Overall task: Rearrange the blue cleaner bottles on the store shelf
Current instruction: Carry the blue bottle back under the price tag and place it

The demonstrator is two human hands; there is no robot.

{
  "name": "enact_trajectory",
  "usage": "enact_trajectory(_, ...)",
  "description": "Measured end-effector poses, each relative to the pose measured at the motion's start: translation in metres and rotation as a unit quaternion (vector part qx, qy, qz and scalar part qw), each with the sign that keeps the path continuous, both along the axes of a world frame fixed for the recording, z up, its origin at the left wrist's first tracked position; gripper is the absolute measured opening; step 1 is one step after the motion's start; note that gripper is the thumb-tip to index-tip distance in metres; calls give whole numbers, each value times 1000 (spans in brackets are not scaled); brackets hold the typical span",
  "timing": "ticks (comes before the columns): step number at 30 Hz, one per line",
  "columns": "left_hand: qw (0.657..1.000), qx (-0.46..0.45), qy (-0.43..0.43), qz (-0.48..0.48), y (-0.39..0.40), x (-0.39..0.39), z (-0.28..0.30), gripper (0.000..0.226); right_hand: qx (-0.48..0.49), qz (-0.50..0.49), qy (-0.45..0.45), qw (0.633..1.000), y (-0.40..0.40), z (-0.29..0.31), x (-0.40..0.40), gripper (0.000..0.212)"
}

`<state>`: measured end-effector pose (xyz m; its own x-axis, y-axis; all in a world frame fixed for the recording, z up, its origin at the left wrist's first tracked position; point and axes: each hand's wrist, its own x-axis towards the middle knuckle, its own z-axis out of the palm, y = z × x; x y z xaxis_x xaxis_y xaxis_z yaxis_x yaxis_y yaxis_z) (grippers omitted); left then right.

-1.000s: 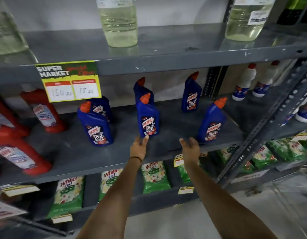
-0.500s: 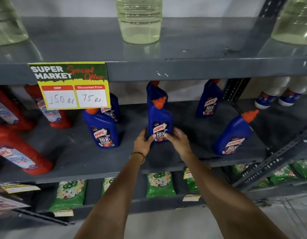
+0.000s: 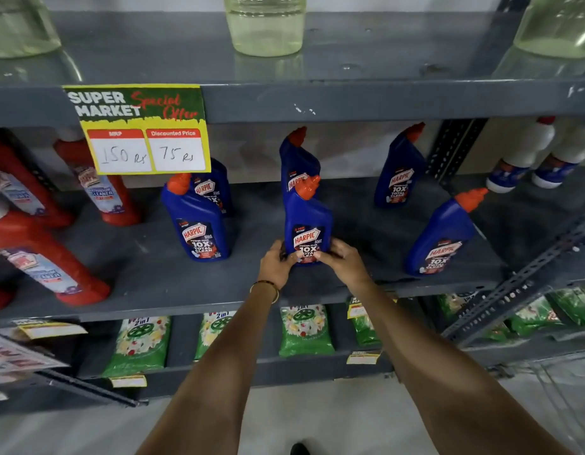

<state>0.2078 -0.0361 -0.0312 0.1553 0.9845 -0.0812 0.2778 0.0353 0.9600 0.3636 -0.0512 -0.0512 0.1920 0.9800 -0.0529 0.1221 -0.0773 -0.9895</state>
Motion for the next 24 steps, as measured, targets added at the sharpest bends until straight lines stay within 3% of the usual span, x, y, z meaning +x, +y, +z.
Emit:
enact_trajectory(6, 1000, 4, 2, -10, -32, -3, 1, 38, 1, -18, -26, 999, -34, -4, 0, 30)
enact_trajectory(15, 999, -11, 29, -18, -47, -4, 3, 46, -11, -28, -68, 997, -51, -1, -2, 32)
enact_trajectory(24, 999, -13, 26, -28, -45, -8, 0, 51, -28, -18, -19, 999, -53, 2, 3, 39)
